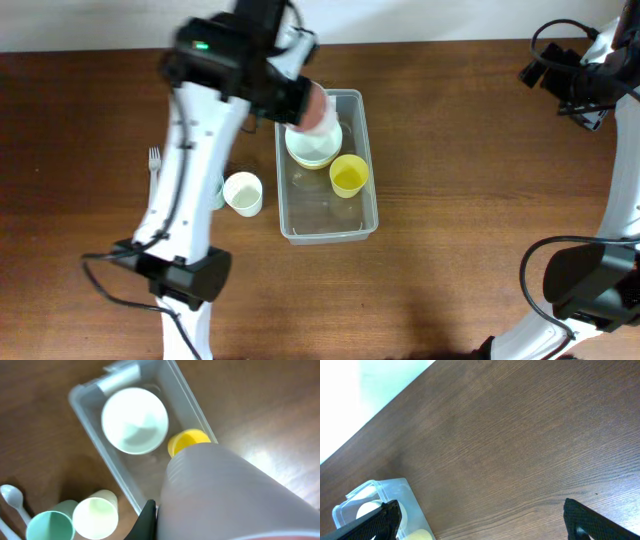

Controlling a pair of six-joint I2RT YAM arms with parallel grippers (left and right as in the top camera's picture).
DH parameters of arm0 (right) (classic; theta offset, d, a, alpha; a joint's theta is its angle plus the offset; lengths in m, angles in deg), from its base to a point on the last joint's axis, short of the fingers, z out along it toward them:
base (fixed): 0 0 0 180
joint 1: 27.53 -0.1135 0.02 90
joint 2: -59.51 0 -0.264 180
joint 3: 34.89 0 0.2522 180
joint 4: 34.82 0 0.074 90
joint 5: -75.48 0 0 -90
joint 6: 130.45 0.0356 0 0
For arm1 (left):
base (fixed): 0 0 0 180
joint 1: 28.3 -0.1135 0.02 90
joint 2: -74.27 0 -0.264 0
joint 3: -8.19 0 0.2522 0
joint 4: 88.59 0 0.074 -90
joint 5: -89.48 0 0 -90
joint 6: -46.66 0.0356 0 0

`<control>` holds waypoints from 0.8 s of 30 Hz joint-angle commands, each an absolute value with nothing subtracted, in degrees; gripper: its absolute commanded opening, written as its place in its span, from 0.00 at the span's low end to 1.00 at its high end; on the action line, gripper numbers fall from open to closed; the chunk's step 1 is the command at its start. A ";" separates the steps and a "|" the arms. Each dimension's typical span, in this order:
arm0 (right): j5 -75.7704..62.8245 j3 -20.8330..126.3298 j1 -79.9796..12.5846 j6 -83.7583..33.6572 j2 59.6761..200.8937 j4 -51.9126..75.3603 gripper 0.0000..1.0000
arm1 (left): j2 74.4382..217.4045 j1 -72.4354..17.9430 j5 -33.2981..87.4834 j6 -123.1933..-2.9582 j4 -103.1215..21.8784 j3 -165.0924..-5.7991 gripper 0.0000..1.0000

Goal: Pack container
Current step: 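Carry the pink cup and drop it into the yellow cup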

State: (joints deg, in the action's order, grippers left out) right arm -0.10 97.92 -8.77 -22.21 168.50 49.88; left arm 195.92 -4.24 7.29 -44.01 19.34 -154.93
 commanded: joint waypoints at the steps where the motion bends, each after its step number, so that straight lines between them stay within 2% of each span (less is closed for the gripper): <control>1: -0.19 98.03 -8.77 -21.93 168.63 49.92 0.99 | 196.47 1.53 0.10 -44.16 18.49 -149.81 0.02; 5: -0.21 98.03 -8.77 -21.93 168.63 49.92 0.99 | 196.47 4.96 -0.38 -44.16 15.91 -141.68 0.02; 10: -0.21 98.03 -8.77 -21.93 168.63 49.92 0.99 | 196.47 5.46 -0.12 -44.18 1.22 -124.92 0.02; 14: -0.21 98.03 -8.77 -21.93 168.63 49.92 0.99 | 196.47 5.46 -0.14 -44.18 -2.89 -121.44 0.03; 17: -0.19 98.03 -8.77 -21.93 168.63 49.92 0.99 | 196.47 5.46 -0.14 -44.16 -3.41 -121.44 0.09; 20: -0.19 98.03 -8.77 -21.93 168.63 49.92 0.99 | 196.40 5.46 -0.18 -44.16 -2.80 -121.60 0.36; 24: -0.21 98.03 -8.77 -21.93 168.63 49.92 0.99 | 196.27 4.52 -1.45 -44.16 0.57 -125.92 0.44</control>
